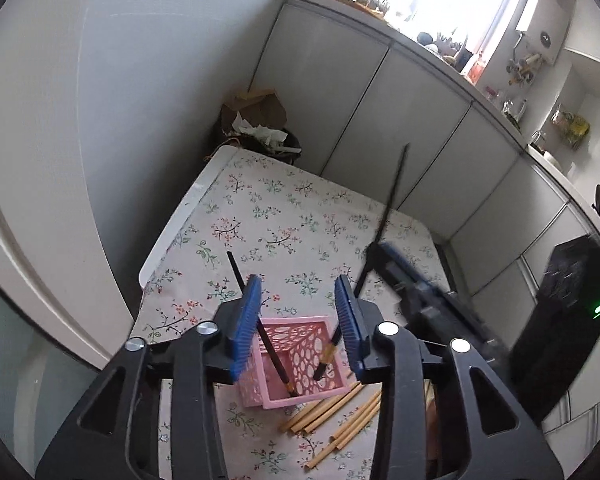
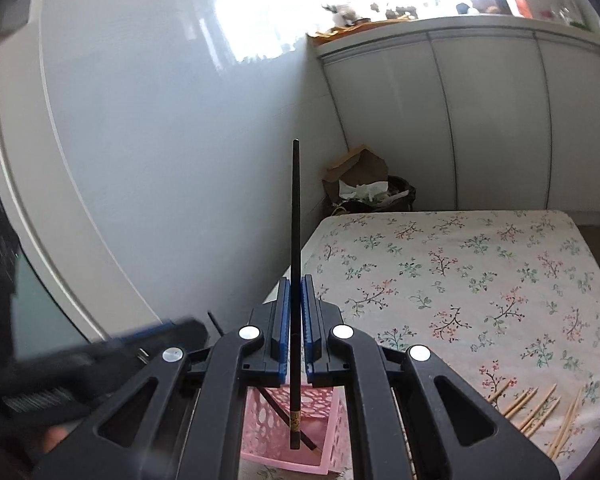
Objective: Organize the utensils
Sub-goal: 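Lower the black sticks into the pink cup and open both tools, then move the left tool to a bamboo chopstick and grasp it while the right tool grasps another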
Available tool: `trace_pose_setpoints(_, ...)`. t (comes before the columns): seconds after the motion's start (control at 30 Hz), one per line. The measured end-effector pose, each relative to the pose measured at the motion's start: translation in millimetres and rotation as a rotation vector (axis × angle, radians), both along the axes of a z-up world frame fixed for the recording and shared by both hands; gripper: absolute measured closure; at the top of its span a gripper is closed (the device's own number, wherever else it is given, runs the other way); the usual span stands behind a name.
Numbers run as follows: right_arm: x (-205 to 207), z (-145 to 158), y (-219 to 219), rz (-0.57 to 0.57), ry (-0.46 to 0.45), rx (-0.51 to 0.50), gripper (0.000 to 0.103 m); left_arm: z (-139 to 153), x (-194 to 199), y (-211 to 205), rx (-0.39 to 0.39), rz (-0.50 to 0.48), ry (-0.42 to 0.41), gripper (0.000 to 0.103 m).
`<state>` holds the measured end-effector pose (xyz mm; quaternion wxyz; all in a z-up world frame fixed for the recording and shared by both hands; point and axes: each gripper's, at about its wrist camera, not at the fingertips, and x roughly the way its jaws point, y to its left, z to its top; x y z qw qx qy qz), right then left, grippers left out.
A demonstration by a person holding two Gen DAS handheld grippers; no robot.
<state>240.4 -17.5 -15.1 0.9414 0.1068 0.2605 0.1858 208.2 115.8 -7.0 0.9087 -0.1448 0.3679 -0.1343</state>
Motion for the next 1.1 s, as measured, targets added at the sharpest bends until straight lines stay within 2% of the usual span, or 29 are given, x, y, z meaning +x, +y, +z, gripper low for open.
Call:
trace_pose_setpoints(0.1,-2.9,-5.1,2.9,0.015,0.031,-0.031,0.092,8.1,-5.5,-4.6,0.013,-0.010,-0.011,0.062)
trace_pose_setpoints(0.17,-5.8,-7.4,1.8,0.015,0.059,-0.049,0.071,14.7,-10.6,-6.8,0.012,-0.010,-0.027,0.059)
trace_pose_setpoints(0.27,-15.2,-4.7,-13.2,-0.015,0.077,-0.081,0.071,22.2,-16.1,-8.6,0.016,-0.005,-0.052,0.057)
trace_pose_setpoints(0.43,-33.7,15.6,-79.0,-0.120,0.143,-0.047,0.069,26.8,-23.7,-25.5,0.048,-0.044,-0.063,0.055)
trace_pose_setpoints(0.53,-49.0,25.1,-128.9,-0.186,0.211,-0.011,0.059,29.0,-30.8,-48.3,0.094,-0.104,-0.075,0.048)
trace_pose_setpoints(0.6,-61.0,26.6,-158.7,-0.238,0.257,0.017,0.057,27.5,-36.6,-69.1,0.145,-0.154,-0.082,0.042)
trace_pose_setpoints(0.73,-84.3,-0.8,-220.6,-0.367,0.385,0.155,0.056,11.5,-48.2,-115.7,0.269,-0.290,-0.061,0.042)
trace_pose_setpoints(0.8,-87.8,-33.1,-245.9,-0.444,0.522,0.231,0.056,-3.4,-51.5,-136.6,0.338,-0.340,-0.040,0.042)
trace_pose_setpoints(0.87,-89.5,-54.4,-261.0,-0.476,0.613,0.307,0.055,-24.4,-51.4,-157.7,0.428,-0.375,-0.024,0.042)
trace_pose_setpoints(0.9,-90.7,-59.6,-266.5,-0.489,0.633,0.331,0.055,-34.1,-49.8,-165.3,0.469,-0.378,-0.018,0.042)
trace_pose_setpoints(0.97,-93.5,-59.0,-268.8,-0.501,0.633,0.308,0.055,-56.0,-39.2,-178.4,0.550,-0.383,0.011,0.043)
trace_pose_setpoints(1.1,-95.4,-56.2,-269.5,-0.474,0.649,0.309,0.055,-82.5,-13.1,-190.2,0.589,-0.366,0.083,0.051)
